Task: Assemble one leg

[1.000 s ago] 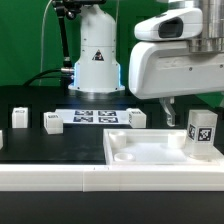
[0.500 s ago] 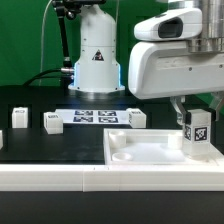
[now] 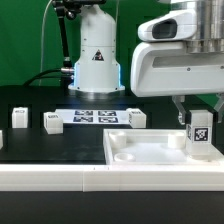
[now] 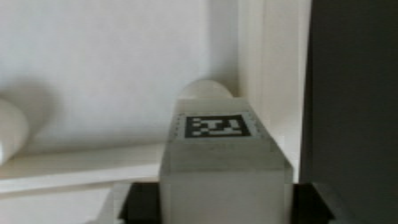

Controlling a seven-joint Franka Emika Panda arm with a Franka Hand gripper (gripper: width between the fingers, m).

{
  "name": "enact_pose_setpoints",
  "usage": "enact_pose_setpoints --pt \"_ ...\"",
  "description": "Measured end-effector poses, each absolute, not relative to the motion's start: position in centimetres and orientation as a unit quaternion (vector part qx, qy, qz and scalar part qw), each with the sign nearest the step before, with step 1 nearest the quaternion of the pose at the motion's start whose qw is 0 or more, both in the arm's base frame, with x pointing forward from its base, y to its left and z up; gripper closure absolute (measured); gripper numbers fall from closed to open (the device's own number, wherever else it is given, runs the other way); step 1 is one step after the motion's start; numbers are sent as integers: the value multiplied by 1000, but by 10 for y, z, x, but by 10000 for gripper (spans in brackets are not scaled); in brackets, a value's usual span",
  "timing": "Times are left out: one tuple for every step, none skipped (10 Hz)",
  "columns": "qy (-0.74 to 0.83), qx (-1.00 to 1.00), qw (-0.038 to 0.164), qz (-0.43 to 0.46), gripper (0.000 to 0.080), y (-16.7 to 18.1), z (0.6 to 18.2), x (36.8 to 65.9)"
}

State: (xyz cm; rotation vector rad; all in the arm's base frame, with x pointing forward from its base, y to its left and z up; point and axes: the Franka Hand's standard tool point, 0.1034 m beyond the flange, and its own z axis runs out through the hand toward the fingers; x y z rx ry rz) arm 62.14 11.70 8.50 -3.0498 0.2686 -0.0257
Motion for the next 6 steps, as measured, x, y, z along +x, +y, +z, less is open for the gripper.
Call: enact_pose_setpoints --pt "148 -988 38 -7 508 117 85 621" --pt "211 -977 37 -7 508 118 84 621" --pt "272 -962 36 -11 507 118 84 622" --pt "313 -949 35 -11 507 119 84 623" --pt "371 -928 32 -11 507 119 84 624" --pt "432 -902 29 -9 507 119 84 624"
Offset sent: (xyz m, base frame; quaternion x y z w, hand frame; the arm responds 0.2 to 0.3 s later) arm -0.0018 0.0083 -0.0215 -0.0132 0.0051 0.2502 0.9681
